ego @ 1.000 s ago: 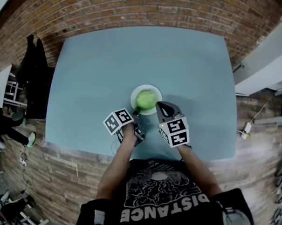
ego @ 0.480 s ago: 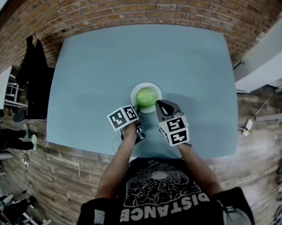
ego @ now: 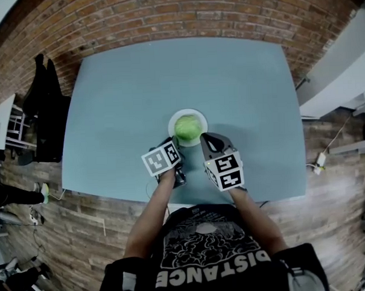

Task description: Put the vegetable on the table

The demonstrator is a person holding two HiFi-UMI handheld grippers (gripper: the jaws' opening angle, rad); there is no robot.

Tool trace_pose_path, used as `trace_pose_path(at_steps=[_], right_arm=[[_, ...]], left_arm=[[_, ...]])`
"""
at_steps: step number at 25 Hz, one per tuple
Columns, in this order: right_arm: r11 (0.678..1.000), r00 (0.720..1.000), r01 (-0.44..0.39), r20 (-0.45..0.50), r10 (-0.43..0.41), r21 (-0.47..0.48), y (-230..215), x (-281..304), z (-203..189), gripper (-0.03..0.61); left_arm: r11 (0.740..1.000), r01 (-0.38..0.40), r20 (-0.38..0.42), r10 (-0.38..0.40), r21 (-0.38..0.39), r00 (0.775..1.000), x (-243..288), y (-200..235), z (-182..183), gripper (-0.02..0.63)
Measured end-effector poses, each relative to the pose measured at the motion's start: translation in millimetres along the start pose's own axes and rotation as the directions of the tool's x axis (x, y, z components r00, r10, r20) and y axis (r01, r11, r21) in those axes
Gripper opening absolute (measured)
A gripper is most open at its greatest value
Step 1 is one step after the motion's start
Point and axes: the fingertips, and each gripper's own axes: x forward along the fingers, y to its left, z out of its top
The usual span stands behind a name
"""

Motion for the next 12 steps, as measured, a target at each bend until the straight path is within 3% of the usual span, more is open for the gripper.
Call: trace_pose_path(at_steps=[5,12], right_arm=[[1.0,1.0,0.005,0.015,-0.005,0.009,10,-7,4,0.009],[1.0,0.999,0.008,0.034,-0.008,0.008,29,-18,13,0.009]], left_arm=[[0.989,0.148,0.075,-0.148,0.009,0.986,-19,-21,5,0.057],[0.963,0.266,0.164,-0.269,0.043,0.949,-57,-48,17,0.017]])
